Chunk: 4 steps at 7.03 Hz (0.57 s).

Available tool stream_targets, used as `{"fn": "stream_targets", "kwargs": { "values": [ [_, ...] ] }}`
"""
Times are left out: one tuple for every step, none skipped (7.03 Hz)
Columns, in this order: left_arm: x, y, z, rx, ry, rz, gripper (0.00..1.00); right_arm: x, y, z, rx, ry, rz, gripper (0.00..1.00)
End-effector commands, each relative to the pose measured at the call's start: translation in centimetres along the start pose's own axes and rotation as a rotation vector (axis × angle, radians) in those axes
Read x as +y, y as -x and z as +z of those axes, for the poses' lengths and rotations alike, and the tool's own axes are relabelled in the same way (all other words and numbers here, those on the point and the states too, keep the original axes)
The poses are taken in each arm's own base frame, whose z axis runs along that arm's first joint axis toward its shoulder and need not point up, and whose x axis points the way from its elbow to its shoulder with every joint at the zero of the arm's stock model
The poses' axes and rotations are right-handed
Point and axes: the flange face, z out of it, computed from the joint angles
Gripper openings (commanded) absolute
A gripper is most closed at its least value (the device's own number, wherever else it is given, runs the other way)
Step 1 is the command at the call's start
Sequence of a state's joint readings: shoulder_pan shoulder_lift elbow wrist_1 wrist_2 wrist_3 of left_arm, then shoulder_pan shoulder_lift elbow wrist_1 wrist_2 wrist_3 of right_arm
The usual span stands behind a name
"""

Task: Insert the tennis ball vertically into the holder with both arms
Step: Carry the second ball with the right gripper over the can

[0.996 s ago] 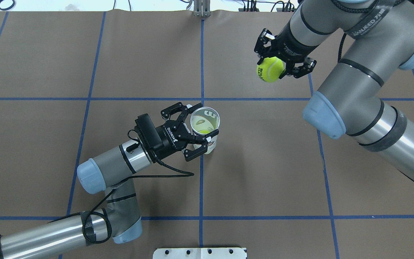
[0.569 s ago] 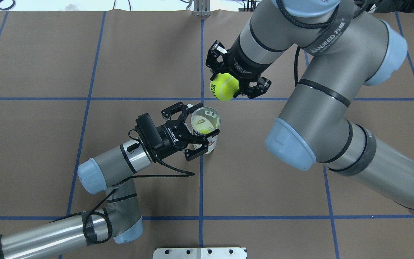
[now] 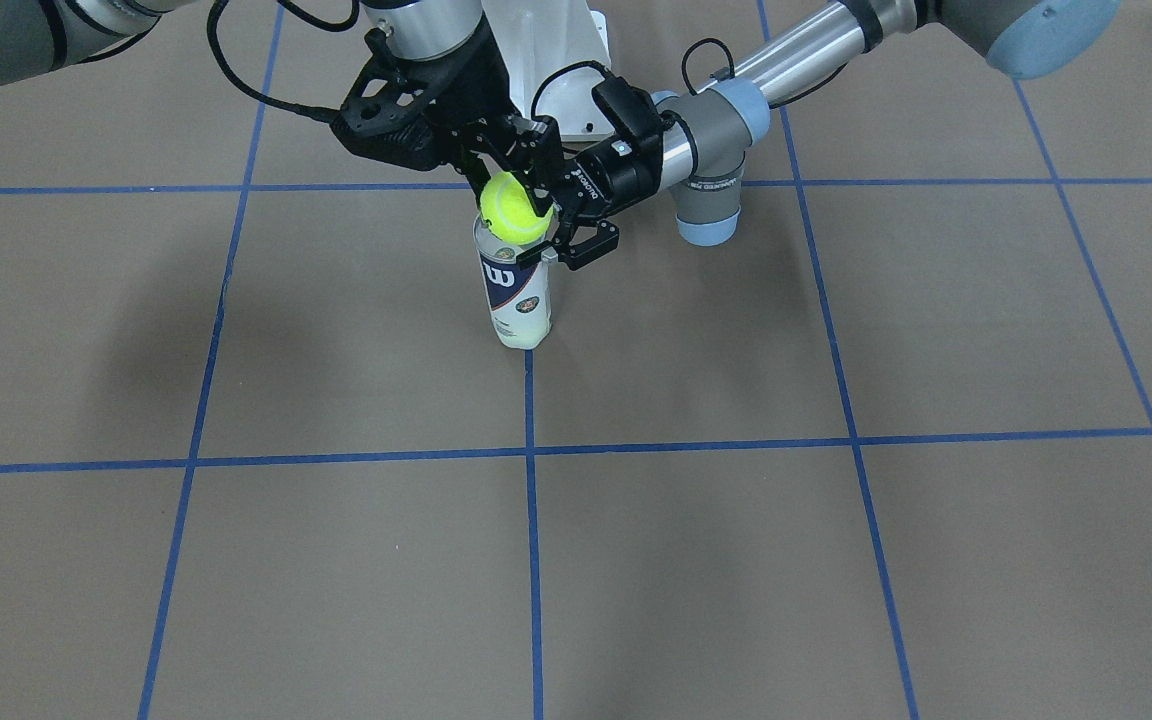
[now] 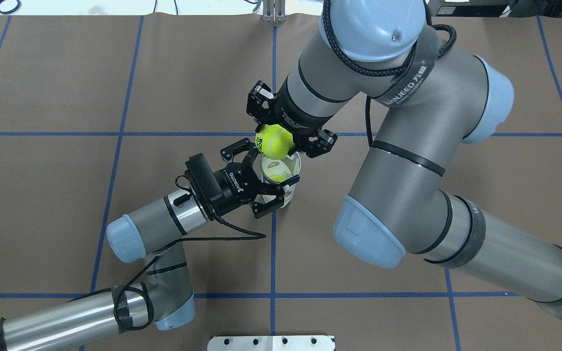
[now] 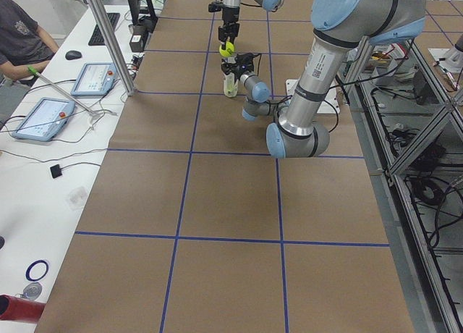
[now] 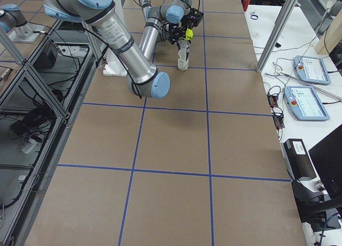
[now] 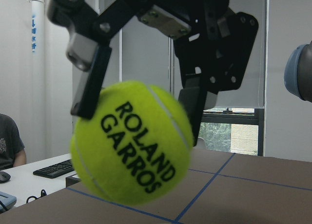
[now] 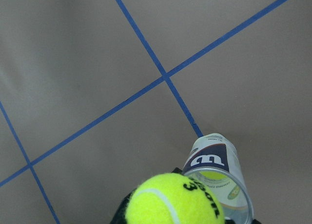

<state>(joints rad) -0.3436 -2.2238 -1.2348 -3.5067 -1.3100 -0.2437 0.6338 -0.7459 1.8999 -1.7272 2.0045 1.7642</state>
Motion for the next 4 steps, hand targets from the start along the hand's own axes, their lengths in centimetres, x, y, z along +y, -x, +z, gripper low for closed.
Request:
{"fn": "stream_targets", "kwargs": {
  "values": [
    [-0.02, 0.00, 0.02, -0.001, -0.001, 0.000, 0.87, 0.82, -0.59, 0.43, 0.007, 0.012, -0.008, 0.00],
    [-0.07, 0.18, 0.02, -0.019, -0.005, 0.000, 0.87, 1.10, -0.77, 0.01, 0.001, 0.016, -0.011, 0.00],
    [-0.02, 0.22, -0.06, -0.019, -0.005, -0.002, 0.87, 1.09, -0.97, 0.16, 0.010, 0.016, -0.008, 0.00],
    [-0.07, 0.18, 0.02, -0.019, -0.005, -0.002, 0.87, 1.15, -1.37, 0.27, 0.014, 0.018, -0.008, 0.00]
  ]
}}
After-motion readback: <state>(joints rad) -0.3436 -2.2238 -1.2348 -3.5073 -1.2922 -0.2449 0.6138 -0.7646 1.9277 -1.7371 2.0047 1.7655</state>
